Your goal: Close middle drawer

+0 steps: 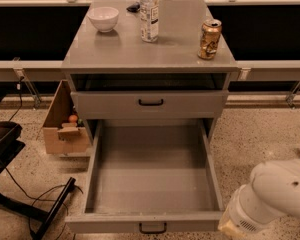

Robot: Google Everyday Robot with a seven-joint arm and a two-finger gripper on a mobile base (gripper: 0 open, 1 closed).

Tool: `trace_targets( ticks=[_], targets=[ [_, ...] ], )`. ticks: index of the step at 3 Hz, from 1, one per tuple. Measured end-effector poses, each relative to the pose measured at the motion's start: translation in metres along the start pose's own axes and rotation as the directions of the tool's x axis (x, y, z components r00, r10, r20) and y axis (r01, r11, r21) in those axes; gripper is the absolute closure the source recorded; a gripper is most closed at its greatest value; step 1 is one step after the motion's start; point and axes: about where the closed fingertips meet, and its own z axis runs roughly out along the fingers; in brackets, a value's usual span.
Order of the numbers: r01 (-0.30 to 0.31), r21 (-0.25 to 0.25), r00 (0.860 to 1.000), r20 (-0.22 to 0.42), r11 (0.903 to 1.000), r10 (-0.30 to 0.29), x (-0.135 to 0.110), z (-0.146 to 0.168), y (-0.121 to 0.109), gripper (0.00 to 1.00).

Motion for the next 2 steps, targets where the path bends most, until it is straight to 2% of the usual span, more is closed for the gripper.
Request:
trace_targets(
  ticks=[1,2],
  targets=[
    [-0.048,-0.058,0.998,-0.035,0.9972,0.046,0.0237,0.0529,0.0164,0.95],
    [-0.051,-0.061,0.998,-0.035,0.9968,0.049,0.0238,0.0541,0.0174,1.00]
  ],
)
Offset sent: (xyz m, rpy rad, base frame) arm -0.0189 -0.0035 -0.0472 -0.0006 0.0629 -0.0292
